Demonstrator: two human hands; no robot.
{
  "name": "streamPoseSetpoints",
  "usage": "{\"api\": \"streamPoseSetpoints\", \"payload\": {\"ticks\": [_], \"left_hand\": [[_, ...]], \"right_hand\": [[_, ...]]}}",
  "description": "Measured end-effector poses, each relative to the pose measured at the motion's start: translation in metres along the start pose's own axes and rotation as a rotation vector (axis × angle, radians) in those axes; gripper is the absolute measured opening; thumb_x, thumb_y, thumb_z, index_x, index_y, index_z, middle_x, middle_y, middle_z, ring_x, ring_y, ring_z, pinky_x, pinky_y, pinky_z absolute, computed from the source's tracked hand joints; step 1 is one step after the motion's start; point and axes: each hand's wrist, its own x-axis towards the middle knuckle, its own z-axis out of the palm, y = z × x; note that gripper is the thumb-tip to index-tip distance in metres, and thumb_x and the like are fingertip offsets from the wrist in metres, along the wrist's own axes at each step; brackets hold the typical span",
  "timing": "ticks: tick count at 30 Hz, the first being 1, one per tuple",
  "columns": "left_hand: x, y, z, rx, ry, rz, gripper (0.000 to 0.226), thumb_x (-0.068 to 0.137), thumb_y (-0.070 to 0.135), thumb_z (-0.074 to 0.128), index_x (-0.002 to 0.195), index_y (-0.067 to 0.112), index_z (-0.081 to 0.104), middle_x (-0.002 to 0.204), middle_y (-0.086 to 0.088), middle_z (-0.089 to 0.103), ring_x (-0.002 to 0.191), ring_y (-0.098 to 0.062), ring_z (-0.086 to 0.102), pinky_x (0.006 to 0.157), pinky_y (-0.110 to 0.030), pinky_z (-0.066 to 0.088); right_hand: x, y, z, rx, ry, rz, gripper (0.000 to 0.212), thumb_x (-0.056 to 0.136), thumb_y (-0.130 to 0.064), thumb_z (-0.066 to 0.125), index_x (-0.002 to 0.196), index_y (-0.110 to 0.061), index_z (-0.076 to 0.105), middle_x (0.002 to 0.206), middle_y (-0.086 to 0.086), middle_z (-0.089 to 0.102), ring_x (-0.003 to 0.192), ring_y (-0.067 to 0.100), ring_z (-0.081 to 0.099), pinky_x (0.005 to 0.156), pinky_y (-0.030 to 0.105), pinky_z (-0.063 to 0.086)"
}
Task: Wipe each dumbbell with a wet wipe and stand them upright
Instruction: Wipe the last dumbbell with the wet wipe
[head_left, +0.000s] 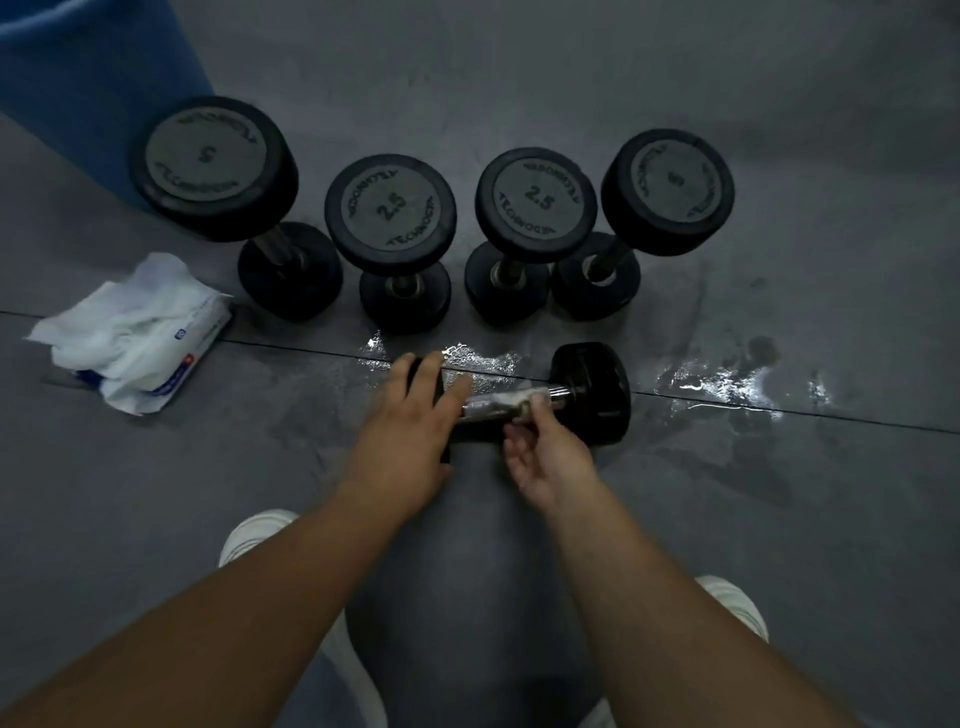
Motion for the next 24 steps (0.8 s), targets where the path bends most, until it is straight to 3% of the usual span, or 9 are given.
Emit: {"api": "streamPoseSetpoints", "payload": {"ticks": [5, 8, 10, 12, 15, 17, 19, 22, 24], "left_hand": [[-0.006, 0.001, 0.002, -0.001, 0.019, -0.021, 0.114, 0.054, 0.041, 0.088, 0.15, 0.026, 0.028, 0.156, -0.01, 0.024, 0.141, -0.037, 0.024, 0.11, -0.046, 0.035], [-0.014, -0.001, 0.006, -0.076, 0.086, 0.002, 0.117, 0.052, 0.045, 0.089, 0.15, 0.02, 0.029, 0.151, -0.009, 0.033, 0.137, -0.035, 0.031, 0.109, -0.047, 0.039], [-0.015, -0.009, 0.007, -0.136, 0.124, 0.035, 0.116, 0.053, 0.051, 0.087, 0.149, 0.014, 0.033, 0.146, -0.007, 0.04, 0.131, -0.032, 0.036, 0.108, -0.046, 0.041], [-0.012, -0.017, 0.006, -0.122, 0.089, 0.047, 0.118, 0.052, 0.058, 0.084, 0.148, 0.013, 0.032, 0.145, -0.006, 0.041, 0.13, -0.031, 0.038, 0.108, -0.046, 0.041], [-0.008, -0.019, 0.006, -0.122, 0.018, 0.009, 0.122, 0.055, 0.061, 0.083, 0.152, 0.014, 0.026, 0.155, -0.01, 0.027, 0.14, -0.032, 0.028, 0.114, -0.048, 0.033], [-0.004, -0.019, 0.005, -0.115, 0.002, 0.006, 0.124, 0.056, 0.062, 0.082, 0.153, 0.014, 0.023, 0.157, -0.012, 0.024, 0.144, -0.033, 0.024, 0.117, -0.046, 0.028], [-0.003, -0.018, 0.003, -0.084, -0.01, 0.032, 0.125, 0.055, 0.063, 0.083, 0.153, 0.013, 0.024, 0.155, -0.012, 0.028, 0.144, -0.033, 0.026, 0.117, -0.044, 0.026], [-0.002, -0.019, 0.002, -0.104, -0.003, 0.013, 0.122, 0.056, 0.061, 0.083, 0.153, 0.015, 0.025, 0.153, -0.009, 0.03, 0.143, -0.03, 0.027, 0.117, -0.042, 0.024], [0.0, -0.019, 0.004, -0.125, 0.003, 0.007, 0.121, 0.055, 0.062, 0.082, 0.152, 0.016, 0.026, 0.153, -0.009, 0.03, 0.142, -0.03, 0.027, 0.117, -0.042, 0.026]], "right_hand": [[-0.006, 0.023, -0.006, 0.194, 0.118, -0.062, 0.01, 0.093, -0.013, 0.057, 0.083, -0.014, 0.056, 0.071, 0.001, 0.057, 0.046, 0.002, 0.057, 0.043, 0.013, 0.045], [-0.005, 0.021, -0.012, 0.481, 0.053, 0.087, 0.015, 0.098, -0.018, 0.047, 0.087, -0.014, 0.057, 0.087, 0.002, 0.058, 0.078, 0.011, 0.061, 0.074, 0.018, 0.049], [0.0, 0.004, -0.009, 0.592, 0.0, 0.085, 0.02, 0.099, -0.019, 0.04, 0.087, -0.015, 0.056, 0.093, 0.001, 0.057, 0.094, 0.013, 0.055, 0.093, 0.023, 0.039], [0.0, -0.004, -0.006, 0.592, -0.001, 0.081, 0.022, 0.098, -0.018, 0.037, 0.094, -0.016, 0.059, 0.105, -0.001, 0.058, 0.104, 0.011, 0.055, 0.1, 0.025, 0.034], [-0.011, 0.0, -0.007, 0.543, 0.026, 0.091, 0.035, 0.101, -0.024, 0.036, 0.132, -0.018, 0.052, 0.141, -0.002, 0.046, 0.135, 0.013, 0.038, 0.109, 0.032, 0.026], [-0.006, -0.003, -0.005, 0.511, 0.057, 0.101, 0.039, 0.102, -0.026, 0.033, 0.138, -0.021, 0.047, 0.147, -0.005, 0.041, 0.131, 0.011, 0.043, 0.1, 0.027, 0.032], [0.002, -0.012, 0.001, 0.486, 0.085, 0.125, 0.042, 0.101, -0.025, 0.03, 0.14, -0.019, 0.043, 0.147, -0.008, 0.041, 0.119, 0.006, 0.049, 0.086, 0.02, 0.034], [-0.01, -0.015, 0.009, 0.438, 0.114, 0.113, 0.035, 0.1, -0.019, 0.036, 0.133, -0.019, 0.049, 0.139, -0.007, 0.049, 0.129, 0.008, 0.044, 0.1, 0.022, 0.031], [-0.024, -0.005, 0.002, 0.379, 0.137, 0.057, 0.02, 0.1, -0.016, 0.04, 0.109, -0.021, 0.058, 0.11, -0.003, 0.061, 0.114, 0.011, 0.056, 0.101, 0.025, 0.036]]}}
